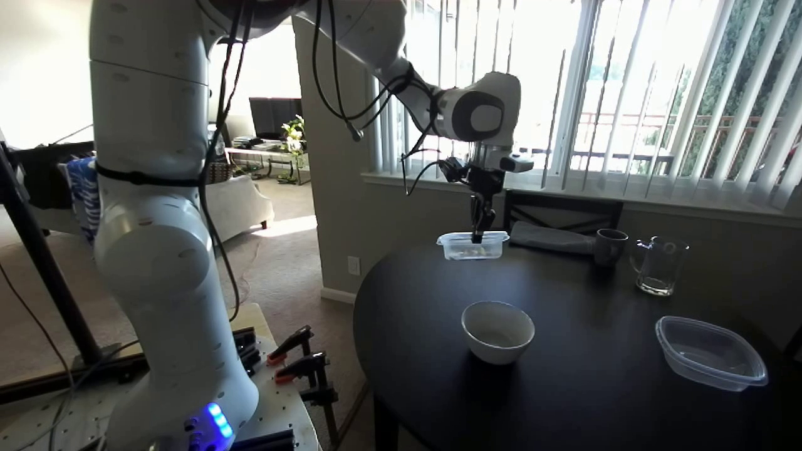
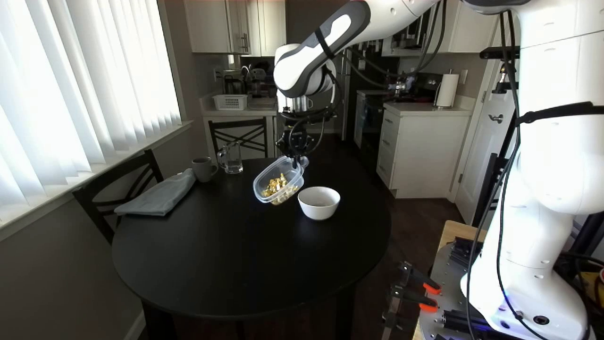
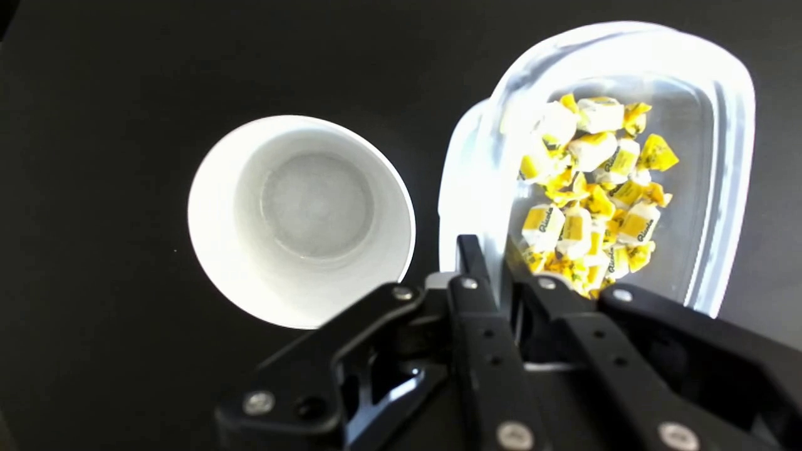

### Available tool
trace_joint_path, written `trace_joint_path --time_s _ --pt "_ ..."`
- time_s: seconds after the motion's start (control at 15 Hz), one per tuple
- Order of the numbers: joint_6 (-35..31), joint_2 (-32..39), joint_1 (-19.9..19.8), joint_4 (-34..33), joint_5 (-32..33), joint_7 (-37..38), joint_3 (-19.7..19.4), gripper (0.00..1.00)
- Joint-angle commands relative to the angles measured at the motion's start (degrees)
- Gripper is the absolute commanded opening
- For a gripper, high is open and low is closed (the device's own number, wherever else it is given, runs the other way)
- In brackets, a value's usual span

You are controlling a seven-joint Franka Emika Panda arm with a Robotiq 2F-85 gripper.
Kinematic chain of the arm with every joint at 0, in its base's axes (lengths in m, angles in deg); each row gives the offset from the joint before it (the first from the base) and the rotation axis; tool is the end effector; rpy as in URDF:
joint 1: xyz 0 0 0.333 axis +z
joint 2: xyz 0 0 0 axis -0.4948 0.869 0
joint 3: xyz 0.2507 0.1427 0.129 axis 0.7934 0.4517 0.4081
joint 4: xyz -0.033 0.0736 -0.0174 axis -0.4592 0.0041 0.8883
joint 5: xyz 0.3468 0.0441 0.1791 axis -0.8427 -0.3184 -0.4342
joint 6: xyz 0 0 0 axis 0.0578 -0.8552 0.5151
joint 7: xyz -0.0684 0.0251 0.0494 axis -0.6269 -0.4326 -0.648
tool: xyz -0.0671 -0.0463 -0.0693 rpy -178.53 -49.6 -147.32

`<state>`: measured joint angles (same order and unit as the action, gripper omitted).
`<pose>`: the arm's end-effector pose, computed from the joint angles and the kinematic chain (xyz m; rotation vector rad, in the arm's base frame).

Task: Pour the contents of the lunchbox into the white bowl

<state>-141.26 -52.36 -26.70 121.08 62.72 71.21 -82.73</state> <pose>0.5926 -0.0287 0.3478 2.9917 -0.9152 -0.0988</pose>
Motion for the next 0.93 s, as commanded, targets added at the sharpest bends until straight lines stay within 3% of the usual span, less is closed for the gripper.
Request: trace_joint_path --time_s 0.0,0.4,0.67,0.87 --pt "0.37 -4.63 -1.16 3.23 2.67 3.41 -1.00 0.04" --pt "5.15 -8.08 -1.48 2.95 15.49 13.43 -2.50 0.04" --pt "13.85 -8.15 -1.13 1.90 25.48 20.83 -1.38 0.04" --pt "19.92 -7.57 -0.87 1.34 29.30 23.41 0.06 0.04"
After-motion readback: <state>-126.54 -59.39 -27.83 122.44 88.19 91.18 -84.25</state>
